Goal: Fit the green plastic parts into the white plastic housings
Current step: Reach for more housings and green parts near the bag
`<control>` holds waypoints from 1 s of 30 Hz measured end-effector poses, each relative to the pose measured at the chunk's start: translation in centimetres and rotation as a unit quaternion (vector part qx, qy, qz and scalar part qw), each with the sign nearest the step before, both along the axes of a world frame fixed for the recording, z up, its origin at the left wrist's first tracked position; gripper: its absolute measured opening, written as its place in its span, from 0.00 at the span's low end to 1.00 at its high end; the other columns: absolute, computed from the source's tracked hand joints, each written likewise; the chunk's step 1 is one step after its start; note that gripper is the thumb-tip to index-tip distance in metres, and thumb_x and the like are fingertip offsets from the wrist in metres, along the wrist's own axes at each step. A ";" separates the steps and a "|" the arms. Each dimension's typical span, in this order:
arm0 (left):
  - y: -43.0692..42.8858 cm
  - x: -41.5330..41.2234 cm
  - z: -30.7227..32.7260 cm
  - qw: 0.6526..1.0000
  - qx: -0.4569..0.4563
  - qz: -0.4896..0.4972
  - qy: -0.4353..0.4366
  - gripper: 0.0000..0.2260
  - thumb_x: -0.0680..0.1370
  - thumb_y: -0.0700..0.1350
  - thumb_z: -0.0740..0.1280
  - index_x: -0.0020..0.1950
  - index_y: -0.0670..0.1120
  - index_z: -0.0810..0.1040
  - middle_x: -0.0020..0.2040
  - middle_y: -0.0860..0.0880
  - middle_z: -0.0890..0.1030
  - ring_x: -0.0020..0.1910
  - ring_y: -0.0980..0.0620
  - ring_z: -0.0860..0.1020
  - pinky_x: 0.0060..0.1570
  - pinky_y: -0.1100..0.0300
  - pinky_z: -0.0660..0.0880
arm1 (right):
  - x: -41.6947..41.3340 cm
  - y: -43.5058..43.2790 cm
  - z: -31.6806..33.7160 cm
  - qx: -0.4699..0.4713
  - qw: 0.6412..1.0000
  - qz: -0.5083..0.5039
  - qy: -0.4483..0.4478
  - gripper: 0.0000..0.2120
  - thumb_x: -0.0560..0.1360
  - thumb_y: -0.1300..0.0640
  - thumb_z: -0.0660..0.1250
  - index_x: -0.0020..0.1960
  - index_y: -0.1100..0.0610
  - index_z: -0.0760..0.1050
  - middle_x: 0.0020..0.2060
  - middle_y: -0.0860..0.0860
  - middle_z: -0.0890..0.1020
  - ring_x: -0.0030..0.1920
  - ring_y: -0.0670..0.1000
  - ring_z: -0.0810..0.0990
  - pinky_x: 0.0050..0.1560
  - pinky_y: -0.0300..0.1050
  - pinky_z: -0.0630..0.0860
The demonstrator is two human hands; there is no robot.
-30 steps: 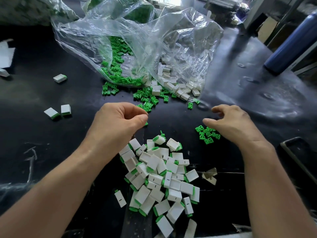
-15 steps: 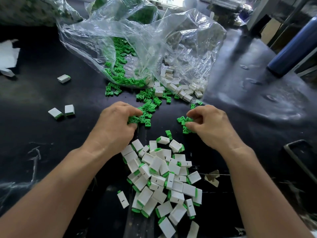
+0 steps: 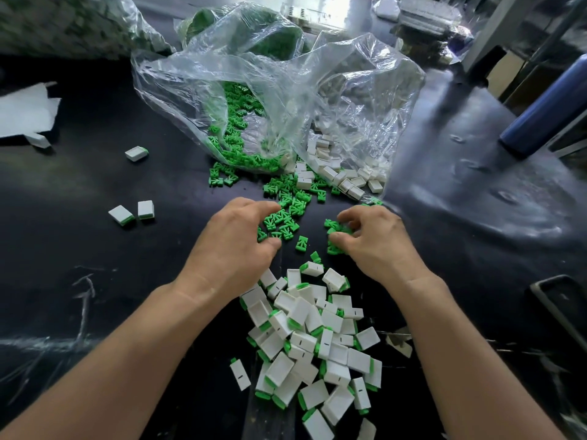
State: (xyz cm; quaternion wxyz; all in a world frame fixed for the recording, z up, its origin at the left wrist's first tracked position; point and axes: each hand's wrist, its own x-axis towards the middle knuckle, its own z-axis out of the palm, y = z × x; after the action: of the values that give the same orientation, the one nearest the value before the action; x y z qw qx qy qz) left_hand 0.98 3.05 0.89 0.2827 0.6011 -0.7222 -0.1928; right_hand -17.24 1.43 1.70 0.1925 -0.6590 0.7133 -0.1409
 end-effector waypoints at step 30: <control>0.0 -0.4 -0.7 0.997 0.031 -0.014 -0.069 0.18 0.78 0.39 0.61 0.68 0.49 0.72 0.70 0.52 0.67 0.69 0.53 0.64 0.62 0.67 0.56 | -1.0 -5.5 -0.4 -0.030 0.987 0.123 0.097 0.33 0.70 0.74 0.54 0.69 0.49 0.66 0.68 0.51 0.68 0.68 0.54 0.66 0.66 0.44 0.61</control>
State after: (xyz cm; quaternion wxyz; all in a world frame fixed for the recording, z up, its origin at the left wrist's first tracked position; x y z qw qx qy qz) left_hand 0.53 3.08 0.19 0.2109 0.6111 -0.7420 -0.1772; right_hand -18.25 -4.11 1.32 0.1185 -0.7575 0.6379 -0.0732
